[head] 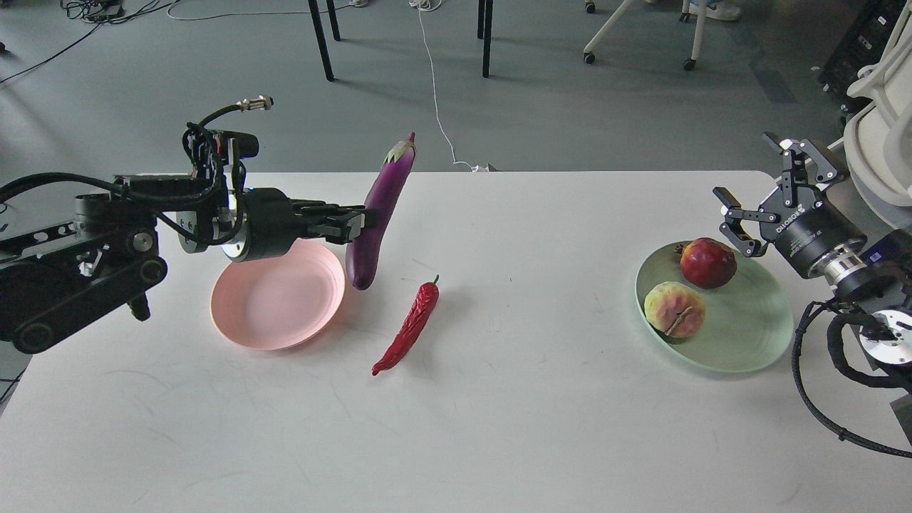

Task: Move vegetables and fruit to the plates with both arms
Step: 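Lift the eggplant and lower it onto the pink plate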

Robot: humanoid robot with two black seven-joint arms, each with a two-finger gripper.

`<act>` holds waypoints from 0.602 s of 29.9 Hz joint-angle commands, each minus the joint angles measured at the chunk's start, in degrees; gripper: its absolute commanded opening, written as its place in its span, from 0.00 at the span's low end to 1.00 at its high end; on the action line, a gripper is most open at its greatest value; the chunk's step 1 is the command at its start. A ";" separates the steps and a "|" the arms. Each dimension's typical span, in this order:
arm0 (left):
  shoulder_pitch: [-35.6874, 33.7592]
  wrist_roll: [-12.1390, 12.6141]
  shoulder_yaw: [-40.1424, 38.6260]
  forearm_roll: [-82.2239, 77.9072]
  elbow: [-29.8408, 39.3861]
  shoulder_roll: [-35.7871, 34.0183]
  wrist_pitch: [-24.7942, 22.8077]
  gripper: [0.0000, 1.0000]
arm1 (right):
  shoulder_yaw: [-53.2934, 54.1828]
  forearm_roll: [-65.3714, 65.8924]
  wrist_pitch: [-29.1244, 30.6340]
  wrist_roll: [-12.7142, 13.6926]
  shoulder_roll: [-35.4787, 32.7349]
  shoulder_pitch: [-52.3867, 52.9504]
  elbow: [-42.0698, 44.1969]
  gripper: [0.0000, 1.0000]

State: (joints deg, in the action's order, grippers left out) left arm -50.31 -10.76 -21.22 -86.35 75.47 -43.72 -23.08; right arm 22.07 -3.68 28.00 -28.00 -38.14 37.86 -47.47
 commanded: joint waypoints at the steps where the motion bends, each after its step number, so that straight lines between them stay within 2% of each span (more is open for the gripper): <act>1: 3.19 -1.98 0.13 -0.49 -2.69 -2.77 0.23 0.12 | -0.01 0.16 0.00 0.00 0.35 -0.07 0.01 0.95; 10: 7.24 -4.70 0.39 -0.84 -13.24 -3.83 0.93 0.15 | -0.01 0.52 0.00 0.00 0.44 -0.16 0.01 0.95; 18: 7.33 -4.80 3.37 -0.93 -14.39 -4.27 0.67 0.23 | -0.01 0.52 0.00 0.00 0.53 -0.07 0.01 0.95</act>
State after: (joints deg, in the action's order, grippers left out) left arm -43.00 -15.60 -19.84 -87.21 61.28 -47.87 -22.32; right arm 21.98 -3.17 28.00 -28.00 -37.71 37.74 -47.46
